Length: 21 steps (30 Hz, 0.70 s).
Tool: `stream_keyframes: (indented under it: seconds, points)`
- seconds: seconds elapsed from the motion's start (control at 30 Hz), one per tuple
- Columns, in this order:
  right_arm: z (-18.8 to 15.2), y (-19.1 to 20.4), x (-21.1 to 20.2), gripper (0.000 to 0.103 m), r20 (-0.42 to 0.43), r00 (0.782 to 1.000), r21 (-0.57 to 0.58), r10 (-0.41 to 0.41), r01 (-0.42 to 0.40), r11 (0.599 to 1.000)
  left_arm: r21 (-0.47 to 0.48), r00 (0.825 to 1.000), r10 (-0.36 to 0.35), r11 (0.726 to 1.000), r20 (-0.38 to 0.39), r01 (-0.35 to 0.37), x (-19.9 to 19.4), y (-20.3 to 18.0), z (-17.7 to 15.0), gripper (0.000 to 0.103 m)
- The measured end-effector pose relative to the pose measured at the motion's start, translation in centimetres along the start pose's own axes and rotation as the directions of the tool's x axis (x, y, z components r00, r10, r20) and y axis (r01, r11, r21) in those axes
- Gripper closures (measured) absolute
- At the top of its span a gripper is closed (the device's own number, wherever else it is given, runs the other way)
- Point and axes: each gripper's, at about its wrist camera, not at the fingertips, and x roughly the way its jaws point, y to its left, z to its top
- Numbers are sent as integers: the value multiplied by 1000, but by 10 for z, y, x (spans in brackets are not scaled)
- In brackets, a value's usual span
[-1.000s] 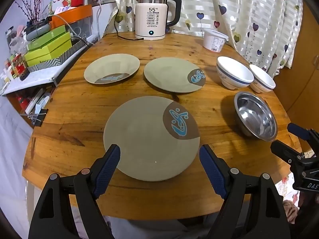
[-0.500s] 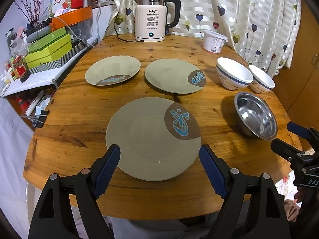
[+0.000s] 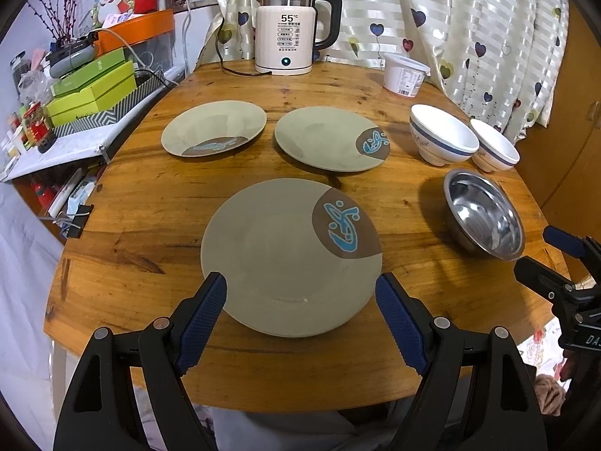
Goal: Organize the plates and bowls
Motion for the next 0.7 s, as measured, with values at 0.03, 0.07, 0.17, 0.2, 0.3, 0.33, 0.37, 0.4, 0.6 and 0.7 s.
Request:
stream_keyframes:
  seconds: [0.03,0.07,0.17,0.2,0.3,0.33,0.37,0.4,0.6,0.7]
  points:
    - [1,1,0,5,0,1000,-1,0,0,1000,0,1000,-1,1000,0,1,0,0,0,21]
    - [2,2,0,5,-1,1000,-2,1,-1,1000,-1,1000,-1,1000,0,1,0,0,0,21]
    - [1,4,1,5,-2,1000,0,-2,2,1000,-6,1000,4,1000,0,-4,0,0,-1,21]
    - [1,5,1,5,-1,1000,0,-3,3,1000,-8,1000,5,1000,0,-5,0,0,-1,21]
    - [1,5,2,5,1,1000,-1,-1,1,1000,-17,1000,11,1000,-3,-12,1,2,-1,21]
    - [1,5,2,5,1,1000,-1,0,0,1000,-19,1000,10,1000,-1,-10,0,3,-1,21]
    - [1,5,2,5,1,1000,0,0,0,1000,-20,1000,9,1000,0,-9,0,3,-1,21]
    - [1,5,2,5,1,1000,1,-1,1,1000,-21,1000,10,1000,1,-10,0,4,-1,21]
    - [0,6,3,5,-1,1000,1,-4,4,1000,-20,1000,7,1000,3,-7,0,4,-1,21]
    - [0,5,3,5,-2,1000,0,-3,3,1000,-17,1000,10,1000,4,-9,-1,3,-1,21]
